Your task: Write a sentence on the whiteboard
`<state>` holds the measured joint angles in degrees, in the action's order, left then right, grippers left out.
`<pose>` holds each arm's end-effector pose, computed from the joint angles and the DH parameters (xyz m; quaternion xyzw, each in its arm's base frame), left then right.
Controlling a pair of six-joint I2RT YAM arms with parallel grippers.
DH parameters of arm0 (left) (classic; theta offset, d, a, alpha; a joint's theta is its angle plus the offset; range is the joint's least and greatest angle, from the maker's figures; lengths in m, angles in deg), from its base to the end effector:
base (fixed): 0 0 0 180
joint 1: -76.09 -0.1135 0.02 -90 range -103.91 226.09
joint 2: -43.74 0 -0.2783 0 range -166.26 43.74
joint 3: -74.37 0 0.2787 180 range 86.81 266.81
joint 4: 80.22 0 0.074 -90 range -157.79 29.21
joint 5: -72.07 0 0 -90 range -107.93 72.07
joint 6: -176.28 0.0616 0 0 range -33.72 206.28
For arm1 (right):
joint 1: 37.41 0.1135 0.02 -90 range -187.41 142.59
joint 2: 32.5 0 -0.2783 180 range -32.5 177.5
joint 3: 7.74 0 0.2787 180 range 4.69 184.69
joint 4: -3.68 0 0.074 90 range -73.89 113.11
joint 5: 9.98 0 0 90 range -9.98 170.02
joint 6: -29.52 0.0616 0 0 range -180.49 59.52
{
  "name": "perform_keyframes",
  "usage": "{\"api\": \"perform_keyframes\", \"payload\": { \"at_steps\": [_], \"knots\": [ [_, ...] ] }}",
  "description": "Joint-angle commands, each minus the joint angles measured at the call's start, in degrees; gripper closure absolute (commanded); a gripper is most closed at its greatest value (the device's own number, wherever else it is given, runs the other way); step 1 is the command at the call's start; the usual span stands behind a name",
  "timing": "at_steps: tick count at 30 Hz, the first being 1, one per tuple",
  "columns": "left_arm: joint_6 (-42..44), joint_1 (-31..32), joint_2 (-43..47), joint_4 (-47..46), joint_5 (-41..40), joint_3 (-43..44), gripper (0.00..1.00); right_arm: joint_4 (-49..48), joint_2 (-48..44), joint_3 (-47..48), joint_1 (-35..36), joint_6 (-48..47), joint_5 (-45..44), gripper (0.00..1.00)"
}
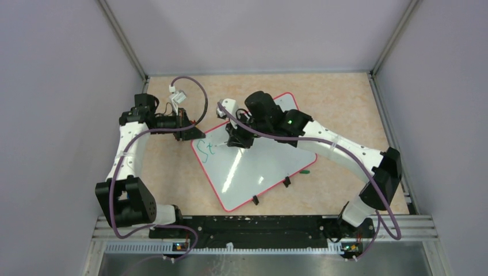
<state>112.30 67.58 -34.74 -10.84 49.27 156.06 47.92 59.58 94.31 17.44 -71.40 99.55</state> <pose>0.2875 -0.0144 0.3123 0.2370 0.7881 -0.4660 0.3249 0.2214 0.3501 0.3655 -0.5396 0.6886 0.3113 0.3711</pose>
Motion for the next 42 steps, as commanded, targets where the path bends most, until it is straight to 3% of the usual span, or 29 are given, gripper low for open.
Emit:
{"api": "perform_keyframes", "payload": {
  "at_steps": [1, 42],
  "knots": [
    [0.48, 0.69, 1.49, -1.40, -1.72, -0.80, 1.00, -3.32, -1.63, -0.03, -0.36, -0.33, -0.23, 1.00],
    [0.43, 0.78, 1.71, -1.81, -1.95, -1.17, 1.00, -3.38, 3.88, 3.00, -0.15, -0.86, -3.16, 1.00]
  ]
}}
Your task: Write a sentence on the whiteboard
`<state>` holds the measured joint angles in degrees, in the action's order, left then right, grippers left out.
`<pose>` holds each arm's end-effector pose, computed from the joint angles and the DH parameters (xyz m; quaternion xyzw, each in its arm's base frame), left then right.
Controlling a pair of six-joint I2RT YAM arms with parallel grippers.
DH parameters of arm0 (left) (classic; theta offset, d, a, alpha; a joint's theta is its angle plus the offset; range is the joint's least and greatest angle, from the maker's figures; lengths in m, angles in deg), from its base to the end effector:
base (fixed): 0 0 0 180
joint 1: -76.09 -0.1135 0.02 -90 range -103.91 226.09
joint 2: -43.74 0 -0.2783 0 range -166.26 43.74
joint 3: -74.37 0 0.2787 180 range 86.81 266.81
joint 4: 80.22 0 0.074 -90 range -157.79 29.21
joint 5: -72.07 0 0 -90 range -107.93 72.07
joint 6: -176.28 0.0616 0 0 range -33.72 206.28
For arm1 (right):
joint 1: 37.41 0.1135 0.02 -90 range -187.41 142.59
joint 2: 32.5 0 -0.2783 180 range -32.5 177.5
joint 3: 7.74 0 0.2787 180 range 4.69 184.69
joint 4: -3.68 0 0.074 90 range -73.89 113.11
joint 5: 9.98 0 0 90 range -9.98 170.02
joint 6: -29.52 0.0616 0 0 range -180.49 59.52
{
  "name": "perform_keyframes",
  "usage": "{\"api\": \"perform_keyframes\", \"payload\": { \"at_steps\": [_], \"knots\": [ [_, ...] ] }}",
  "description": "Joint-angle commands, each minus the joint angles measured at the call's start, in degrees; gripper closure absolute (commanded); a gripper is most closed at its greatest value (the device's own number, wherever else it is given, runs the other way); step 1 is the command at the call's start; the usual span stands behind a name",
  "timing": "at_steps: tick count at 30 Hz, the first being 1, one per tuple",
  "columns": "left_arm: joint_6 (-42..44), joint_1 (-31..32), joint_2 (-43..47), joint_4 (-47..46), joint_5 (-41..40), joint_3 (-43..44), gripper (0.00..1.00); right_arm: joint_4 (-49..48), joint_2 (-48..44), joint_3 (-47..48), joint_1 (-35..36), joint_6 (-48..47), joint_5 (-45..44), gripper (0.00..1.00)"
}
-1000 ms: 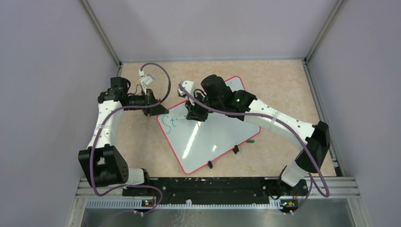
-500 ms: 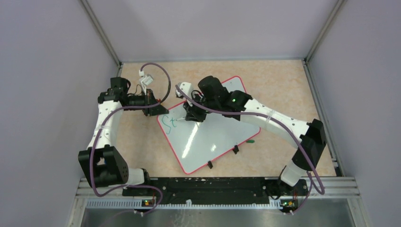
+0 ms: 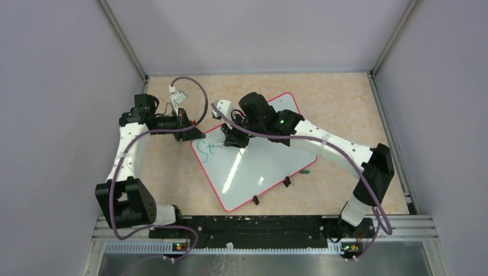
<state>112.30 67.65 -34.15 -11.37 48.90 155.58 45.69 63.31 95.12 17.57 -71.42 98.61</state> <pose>0.2858 -0.0148 0.3123 0.2400 0.7883 -0.4616 0.3284 0.2326 0.3661 0.3487 -0.5388 0.6937 0.3038 0.3690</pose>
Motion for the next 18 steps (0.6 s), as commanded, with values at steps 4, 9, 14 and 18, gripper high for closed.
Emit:
{"api": "perform_keyframes", "payload": {
  "at_steps": [4, 9, 14, 18],
  "knots": [
    [0.34, 0.71, 1.12, -1.32, -1.62, -0.73, 1.00, -0.57, -0.56, 1.27, -0.98, -1.08, -2.60, 1.00],
    [0.26, 0.71, 0.90, -1.32, -1.71, -0.60, 1.00, -0.14, -1.79, -0.81, -1.02, -1.63, -2.85, 1.00],
    [0.17, 0.71, 0.81, -1.30, -1.86, -0.49, 1.00, -0.27, -2.79, -3.33, -1.00, -1.39, -2.21, 1.00],
    [0.10, 0.74, 0.81, -1.26, -1.84, -0.55, 1.00, -0.42, -3.64, -5.19, -0.99, -1.21, -1.71, 1.00]
  ]
}}
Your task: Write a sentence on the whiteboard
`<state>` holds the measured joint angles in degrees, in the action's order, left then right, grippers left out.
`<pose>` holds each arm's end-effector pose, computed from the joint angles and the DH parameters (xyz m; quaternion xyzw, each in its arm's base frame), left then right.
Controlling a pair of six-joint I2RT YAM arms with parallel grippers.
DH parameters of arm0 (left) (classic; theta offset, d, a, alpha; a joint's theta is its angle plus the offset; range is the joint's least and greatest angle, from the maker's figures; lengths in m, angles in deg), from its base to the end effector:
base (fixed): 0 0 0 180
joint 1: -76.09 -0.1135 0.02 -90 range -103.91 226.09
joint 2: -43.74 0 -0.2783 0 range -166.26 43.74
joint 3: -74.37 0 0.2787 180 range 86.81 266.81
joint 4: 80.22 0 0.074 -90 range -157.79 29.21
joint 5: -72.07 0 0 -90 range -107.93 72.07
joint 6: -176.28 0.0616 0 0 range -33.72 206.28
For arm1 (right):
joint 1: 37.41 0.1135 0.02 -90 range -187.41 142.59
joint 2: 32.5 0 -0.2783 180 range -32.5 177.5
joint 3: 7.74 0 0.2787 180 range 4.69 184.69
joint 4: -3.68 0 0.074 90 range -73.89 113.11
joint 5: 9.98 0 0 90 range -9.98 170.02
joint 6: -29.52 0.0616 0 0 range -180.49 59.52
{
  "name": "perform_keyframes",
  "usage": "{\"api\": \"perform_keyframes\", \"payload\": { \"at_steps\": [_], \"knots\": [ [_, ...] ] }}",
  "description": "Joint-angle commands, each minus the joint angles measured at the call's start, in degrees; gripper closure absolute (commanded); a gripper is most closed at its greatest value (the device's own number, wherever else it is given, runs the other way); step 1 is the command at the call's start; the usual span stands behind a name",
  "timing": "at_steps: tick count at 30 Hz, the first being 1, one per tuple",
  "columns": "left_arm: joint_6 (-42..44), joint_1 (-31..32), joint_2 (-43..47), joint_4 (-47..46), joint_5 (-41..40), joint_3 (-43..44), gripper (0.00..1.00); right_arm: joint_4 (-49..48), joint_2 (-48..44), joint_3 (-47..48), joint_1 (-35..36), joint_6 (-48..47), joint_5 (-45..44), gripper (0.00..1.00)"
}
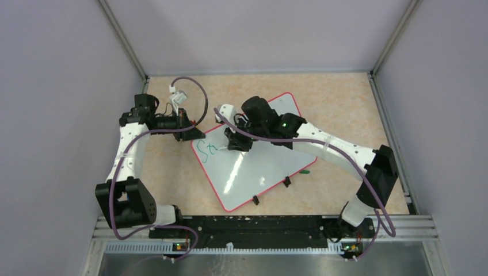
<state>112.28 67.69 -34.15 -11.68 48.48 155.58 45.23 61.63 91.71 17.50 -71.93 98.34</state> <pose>0.2864 -0.0148 0.3122 0.2411 0.7896 -0.4579 0.3297 0.2281 0.3584 0.3386 -0.5421 0.6976 0.2972 0.3621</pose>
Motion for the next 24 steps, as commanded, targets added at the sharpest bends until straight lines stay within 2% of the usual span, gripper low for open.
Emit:
{"api": "perform_keyframes", "payload": {
  "at_steps": [1, 24],
  "knots": [
    [0.11, 0.67, 0.81, -1.05, -1.39, -0.56, 1.00, 0.05, -2.13, -2.13, -0.94, -0.69, -1.29, 1.00],
    [0.02, 0.73, 1.20, -1.36, -1.53, -0.84, 1.00, -1.05, 1.09, 3.27, -1.33, -0.17, -1.90, 1.00]
  ]
}}
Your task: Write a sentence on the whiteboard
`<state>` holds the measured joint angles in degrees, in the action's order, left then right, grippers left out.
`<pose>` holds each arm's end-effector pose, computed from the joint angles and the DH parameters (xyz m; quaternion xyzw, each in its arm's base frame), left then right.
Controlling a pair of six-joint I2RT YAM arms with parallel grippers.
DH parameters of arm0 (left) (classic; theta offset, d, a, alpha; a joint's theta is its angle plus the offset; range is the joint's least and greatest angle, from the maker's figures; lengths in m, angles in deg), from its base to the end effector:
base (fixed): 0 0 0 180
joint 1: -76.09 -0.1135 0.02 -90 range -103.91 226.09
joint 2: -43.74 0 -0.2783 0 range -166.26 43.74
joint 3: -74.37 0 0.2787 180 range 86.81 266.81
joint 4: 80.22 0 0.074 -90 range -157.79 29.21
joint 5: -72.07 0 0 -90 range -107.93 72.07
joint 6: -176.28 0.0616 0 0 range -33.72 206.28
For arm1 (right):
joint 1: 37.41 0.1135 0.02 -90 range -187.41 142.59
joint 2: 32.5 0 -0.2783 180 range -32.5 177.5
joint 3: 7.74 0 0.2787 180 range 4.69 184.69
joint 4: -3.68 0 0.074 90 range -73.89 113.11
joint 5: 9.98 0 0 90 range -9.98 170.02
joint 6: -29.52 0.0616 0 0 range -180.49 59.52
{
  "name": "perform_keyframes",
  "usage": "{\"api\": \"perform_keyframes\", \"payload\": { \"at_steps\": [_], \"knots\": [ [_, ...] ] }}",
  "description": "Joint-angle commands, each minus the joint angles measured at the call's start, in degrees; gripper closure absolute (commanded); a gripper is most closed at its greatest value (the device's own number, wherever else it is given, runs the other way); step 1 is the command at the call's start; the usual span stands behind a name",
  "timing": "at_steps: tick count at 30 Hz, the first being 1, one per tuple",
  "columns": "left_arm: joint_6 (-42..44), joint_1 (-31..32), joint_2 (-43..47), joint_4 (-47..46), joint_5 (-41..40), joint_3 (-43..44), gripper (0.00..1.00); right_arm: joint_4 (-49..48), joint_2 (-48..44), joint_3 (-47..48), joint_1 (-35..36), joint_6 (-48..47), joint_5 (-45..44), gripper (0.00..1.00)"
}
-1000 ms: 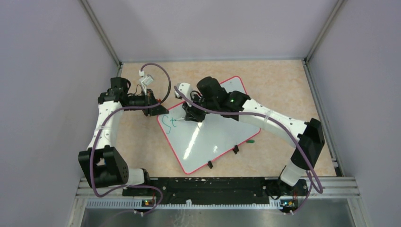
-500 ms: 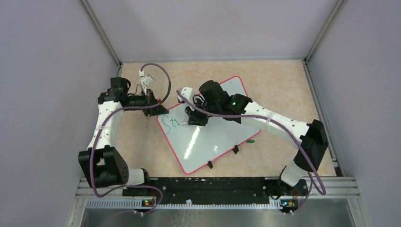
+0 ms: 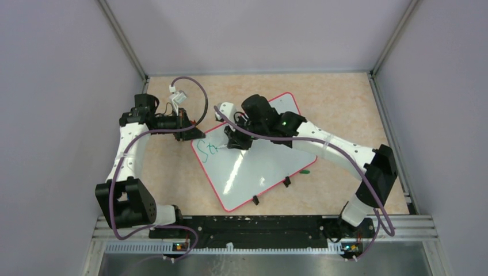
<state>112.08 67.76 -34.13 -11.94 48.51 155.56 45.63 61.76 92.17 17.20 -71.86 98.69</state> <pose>0.2867 -0.0151 0.3124 0.2414 0.7892 -0.4581 0.3303 0.2299 0.3576 0.3401 -0.5409 0.6985 0.2987 0.3610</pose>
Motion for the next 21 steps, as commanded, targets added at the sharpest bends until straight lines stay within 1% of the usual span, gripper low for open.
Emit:
{"api": "perform_keyframes", "payload": {
  "at_steps": [1, 16, 21],
  "knots": [
    [0.21, 0.64, 1.11, -1.10, -1.59, -0.81, 1.00, -1.38, 1.14, 2.97, -1.08, -0.23, -2.22, 1.00],
    [0.04, 0.67, 1.30, -1.10, -1.87, -0.81, 1.00, -0.42, 0.15, 3.31, -2.38, -0.31, -3.16, 1.00],
    [0.03, 0.64, 1.34, -1.10, -1.86, -0.88, 1.00, -0.61, -1.54, 2.36, -2.32, -0.39, 0.05, 1.00]
  ]
}}
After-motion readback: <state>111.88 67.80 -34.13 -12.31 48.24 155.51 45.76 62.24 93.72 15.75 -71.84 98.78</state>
